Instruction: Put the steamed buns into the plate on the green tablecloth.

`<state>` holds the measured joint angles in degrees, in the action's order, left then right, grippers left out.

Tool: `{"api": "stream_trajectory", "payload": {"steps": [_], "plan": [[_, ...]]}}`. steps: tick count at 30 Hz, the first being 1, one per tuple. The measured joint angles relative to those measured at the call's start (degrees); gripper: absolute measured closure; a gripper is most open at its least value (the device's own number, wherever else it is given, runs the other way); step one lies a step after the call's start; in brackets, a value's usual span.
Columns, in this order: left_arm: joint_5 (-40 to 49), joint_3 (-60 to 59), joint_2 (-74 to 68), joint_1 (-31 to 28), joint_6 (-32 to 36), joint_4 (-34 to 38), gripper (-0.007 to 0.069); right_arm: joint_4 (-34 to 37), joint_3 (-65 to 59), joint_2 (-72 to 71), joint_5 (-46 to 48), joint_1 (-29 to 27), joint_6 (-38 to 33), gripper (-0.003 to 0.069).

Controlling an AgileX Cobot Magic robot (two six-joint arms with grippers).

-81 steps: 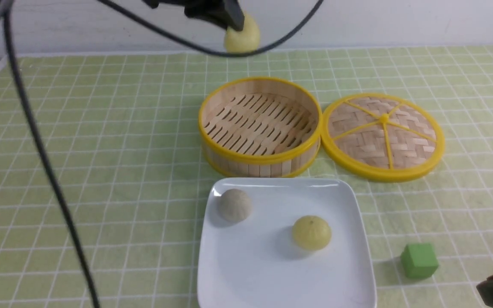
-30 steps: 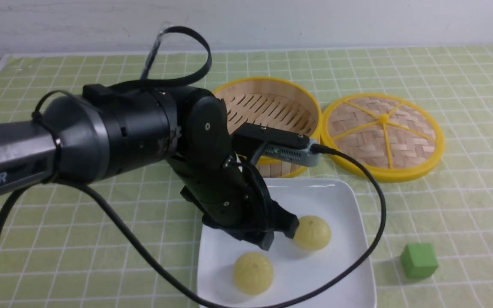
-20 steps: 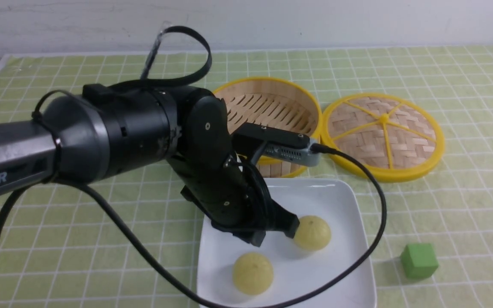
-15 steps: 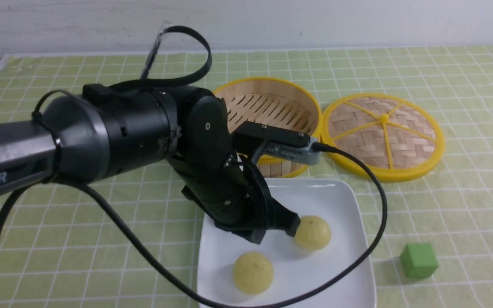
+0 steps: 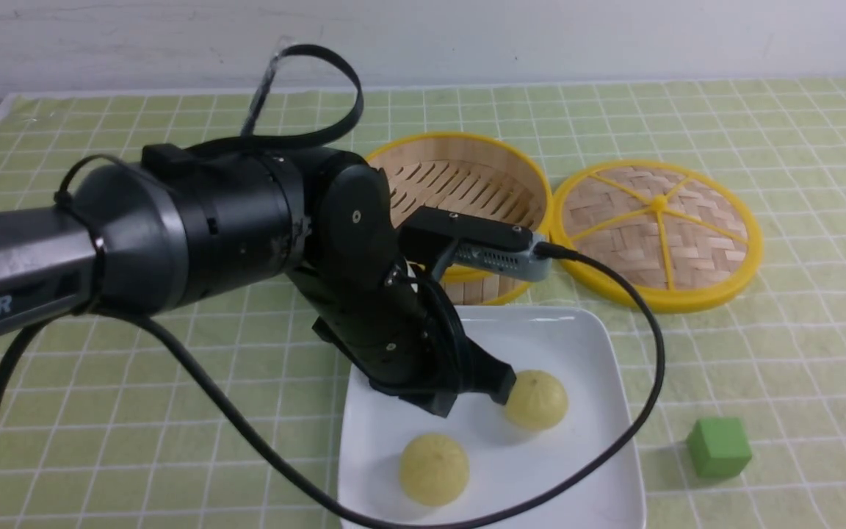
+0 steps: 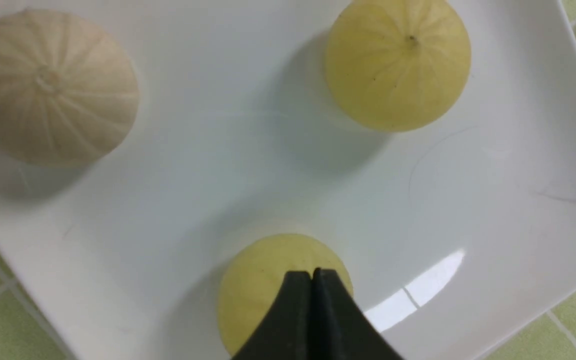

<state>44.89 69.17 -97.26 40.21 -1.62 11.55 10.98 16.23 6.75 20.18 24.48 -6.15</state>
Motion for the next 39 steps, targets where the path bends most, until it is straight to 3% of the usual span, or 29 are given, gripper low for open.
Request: {"api": "stream_trajectory", "payload": {"steps": [11,21,28,39], "plan": [[1.4,1.4,4.1,0.0,-4.3,-1.8,0.0622,-0.1,-0.7,-0.8,0.0,-0.1,0.0,0.0644],[7.9,1.7,16.6,0.0,-9.2,-8.9,0.0622,-6.3,-13.4,-7.4,-1.2,-14.2,0.0,0.0635],[18.3,1.4,29.7,0.0,-13.1,-17.2,0.0622,-7.5,-17.6,-7.5,2.1,-21.2,0.0,0.063],[22.1,-12.4,49.0,0.0,-15.1,-20.1,0.0622,-7.6,-17.3,-7.5,3.2,-22.8,-0.2,0.0616]]}}
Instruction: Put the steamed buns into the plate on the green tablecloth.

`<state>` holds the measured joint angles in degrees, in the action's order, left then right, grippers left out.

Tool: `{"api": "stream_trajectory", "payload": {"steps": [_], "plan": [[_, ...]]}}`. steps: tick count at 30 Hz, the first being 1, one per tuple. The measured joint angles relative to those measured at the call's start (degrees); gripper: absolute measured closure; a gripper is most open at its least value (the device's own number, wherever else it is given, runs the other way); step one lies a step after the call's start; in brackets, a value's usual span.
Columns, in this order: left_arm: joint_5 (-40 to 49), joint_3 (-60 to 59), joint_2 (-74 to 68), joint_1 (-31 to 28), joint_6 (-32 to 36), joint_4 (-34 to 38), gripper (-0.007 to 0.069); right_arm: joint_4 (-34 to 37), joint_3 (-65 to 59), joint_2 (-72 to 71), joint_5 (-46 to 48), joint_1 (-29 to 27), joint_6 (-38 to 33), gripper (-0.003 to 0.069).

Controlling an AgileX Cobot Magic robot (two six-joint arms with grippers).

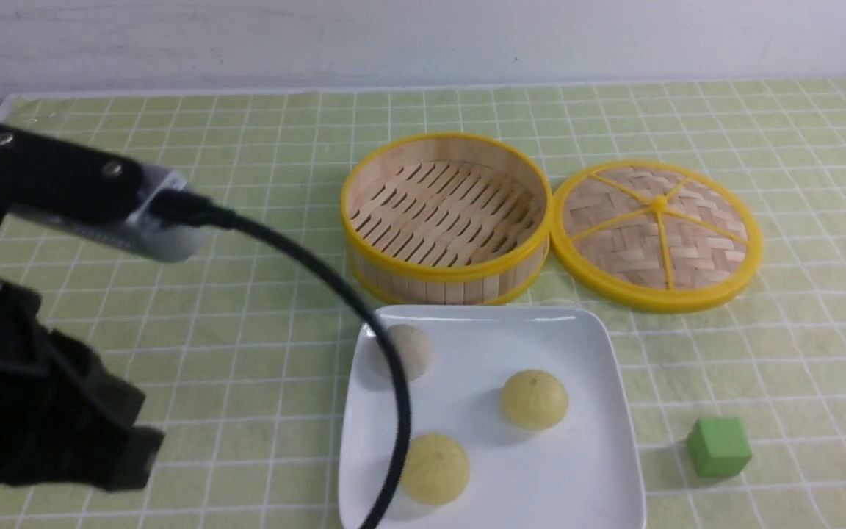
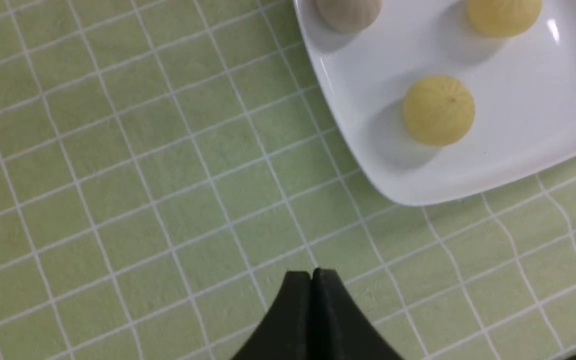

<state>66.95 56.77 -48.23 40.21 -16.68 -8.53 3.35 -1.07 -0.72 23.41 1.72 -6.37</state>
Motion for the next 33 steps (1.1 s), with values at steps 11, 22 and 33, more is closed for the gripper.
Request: {"api": "stream_trajectory", "payload": {"steps": [11,22,33], "plan": [[2.8,-8.0,16.4,0.0,-2.8,0.1,0.0622,0.1,-0.3,0.0,-2.4,0.0,4.3,0.0601],[-20.1,-27.2,25.4,0.0,-9.4,-0.5,0.0622,0.1,-0.2,0.0,-1.0,0.0,5.6,0.0586],[-54.2,-41.2,25.3,0.0,-11.4,-0.1,0.0612,0.1,-0.2,0.0,-0.8,0.0,5.7,0.0571]]}}
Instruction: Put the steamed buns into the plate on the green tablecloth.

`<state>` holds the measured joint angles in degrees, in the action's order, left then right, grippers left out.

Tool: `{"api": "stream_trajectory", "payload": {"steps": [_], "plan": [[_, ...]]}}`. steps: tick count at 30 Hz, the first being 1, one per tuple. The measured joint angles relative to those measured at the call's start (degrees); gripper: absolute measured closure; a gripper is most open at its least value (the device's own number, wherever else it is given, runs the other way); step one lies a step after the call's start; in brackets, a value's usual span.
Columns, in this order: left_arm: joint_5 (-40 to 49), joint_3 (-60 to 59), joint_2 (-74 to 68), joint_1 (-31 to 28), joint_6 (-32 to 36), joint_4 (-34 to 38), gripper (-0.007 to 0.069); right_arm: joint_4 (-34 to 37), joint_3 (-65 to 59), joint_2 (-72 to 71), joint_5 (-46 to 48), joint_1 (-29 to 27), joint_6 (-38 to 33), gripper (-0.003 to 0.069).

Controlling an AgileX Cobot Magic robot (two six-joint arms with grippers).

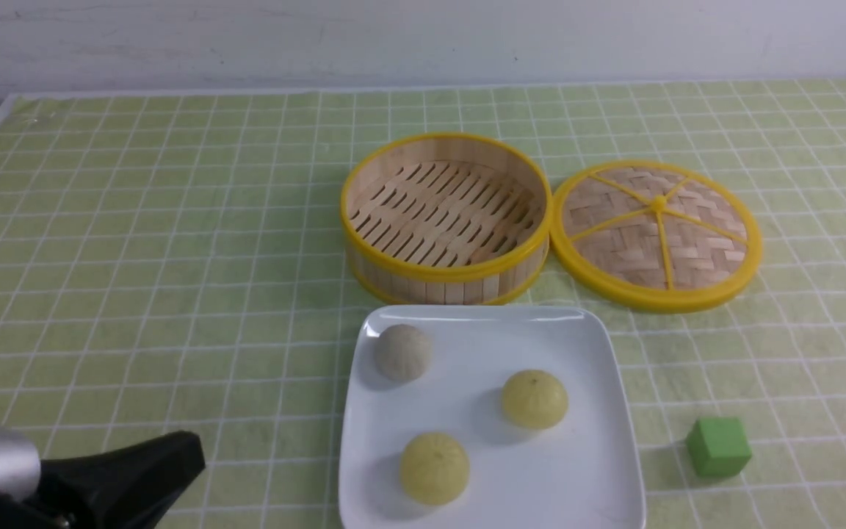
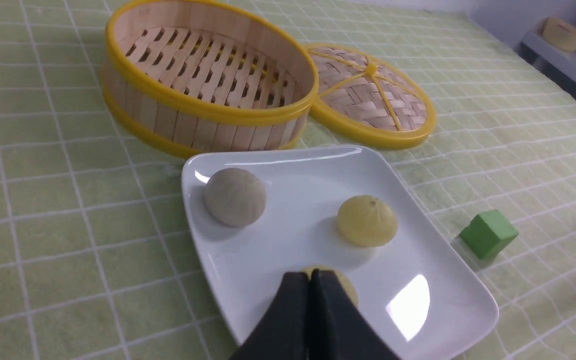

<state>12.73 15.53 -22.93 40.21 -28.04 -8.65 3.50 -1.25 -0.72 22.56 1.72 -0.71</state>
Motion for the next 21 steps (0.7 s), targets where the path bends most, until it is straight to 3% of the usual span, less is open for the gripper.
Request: {"api": "stream_trajectory", "payload": {"steps": [8,12,17,21], "plan": [[-0.1,-1.0,0.0,0.0,0.1,0.0,0.0607,0.0,0.0,0.0,0.0,0.0,0.0,0.0562],[0.1,-1.2,2.0,-1.6,5.0,-0.1,0.0604,0.0,0.0,0.0,0.0,0.0,0.0,0.0557],[-0.2,-4.4,8.3,-12.4,12.9,0.0,0.0601,0.0,0.1,0.0,0.1,0.0,0.1,0.055],[0.7,-9.6,12.6,-22.7,14.5,0.0,0.0594,0.0,0.1,0.0,0.2,0.0,0.1,0.0545]]}}
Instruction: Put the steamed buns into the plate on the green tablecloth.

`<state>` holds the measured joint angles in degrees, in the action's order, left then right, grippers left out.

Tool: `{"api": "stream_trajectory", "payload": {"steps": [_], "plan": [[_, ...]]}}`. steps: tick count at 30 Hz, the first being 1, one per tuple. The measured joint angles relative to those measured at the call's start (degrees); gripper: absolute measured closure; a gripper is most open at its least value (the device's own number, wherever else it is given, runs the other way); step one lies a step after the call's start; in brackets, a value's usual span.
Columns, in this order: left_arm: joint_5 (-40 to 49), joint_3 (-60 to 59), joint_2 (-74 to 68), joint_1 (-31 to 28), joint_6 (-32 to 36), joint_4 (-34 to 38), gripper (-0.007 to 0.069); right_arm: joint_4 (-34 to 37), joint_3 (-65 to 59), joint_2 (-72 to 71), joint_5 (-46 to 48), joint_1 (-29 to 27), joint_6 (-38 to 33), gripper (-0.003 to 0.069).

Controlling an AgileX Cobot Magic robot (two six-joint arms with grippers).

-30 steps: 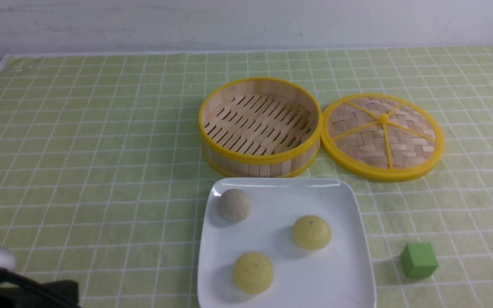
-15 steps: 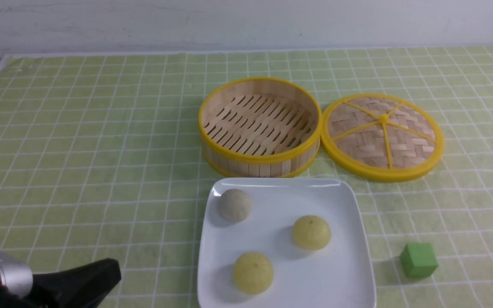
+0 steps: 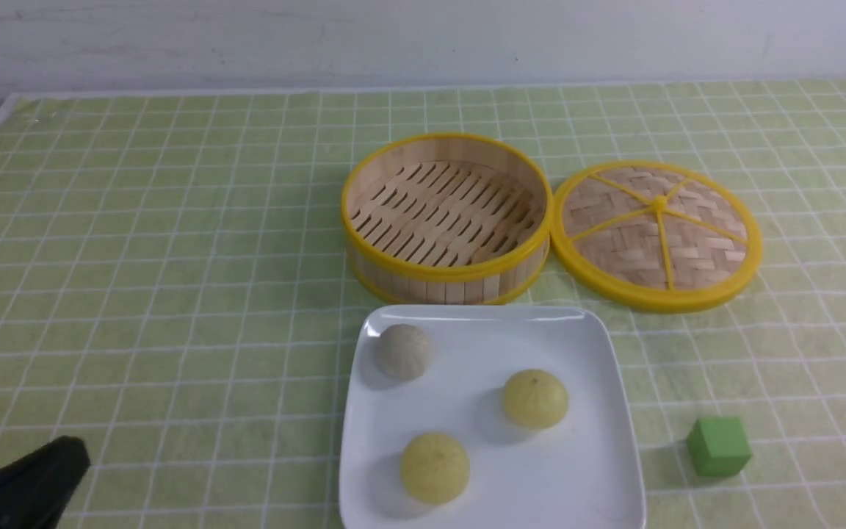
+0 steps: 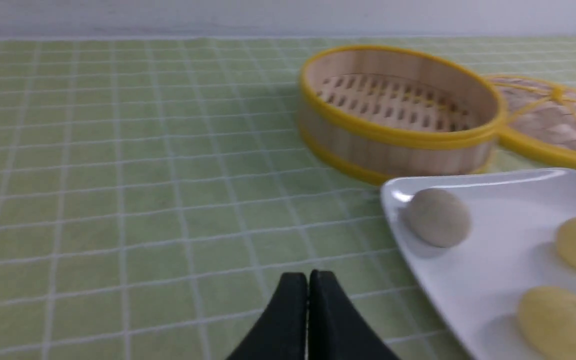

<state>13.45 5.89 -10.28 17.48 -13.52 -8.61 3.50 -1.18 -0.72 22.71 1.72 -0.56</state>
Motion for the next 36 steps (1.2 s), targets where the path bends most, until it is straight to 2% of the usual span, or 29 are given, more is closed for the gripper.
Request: {"api": "stream_trajectory", "payload": {"steps": [3,8,23,29,36], "plan": [[2.3,-4.2,4.1,-7.1,0.2,0.0,0.059,0.0,0.0,0.0,0.0,0.0,0.0,0.054],[4.7,-7.4,10.4,-12.2,0.3,-0.2,0.0589,0.0,0.0,0.0,0.0,0.0,0.0,0.0533],[7.7,-7.4,10.9,-12.6,0.4,-0.3,0.0579,0.0,0.0,0.0,0.0,0.0,0.0,0.0515],[7.7,-7.4,10.9,-15.6,0.4,-0.3,0.0571,0.0,0.0,0.0,0.0,0.0,0.0,0.0506],[7.8,-7.4,10.9,-15.5,0.4,-0.3,0.057,0.0,0.0,0.0,0.0,0.0,0.0,0.0495]]}}
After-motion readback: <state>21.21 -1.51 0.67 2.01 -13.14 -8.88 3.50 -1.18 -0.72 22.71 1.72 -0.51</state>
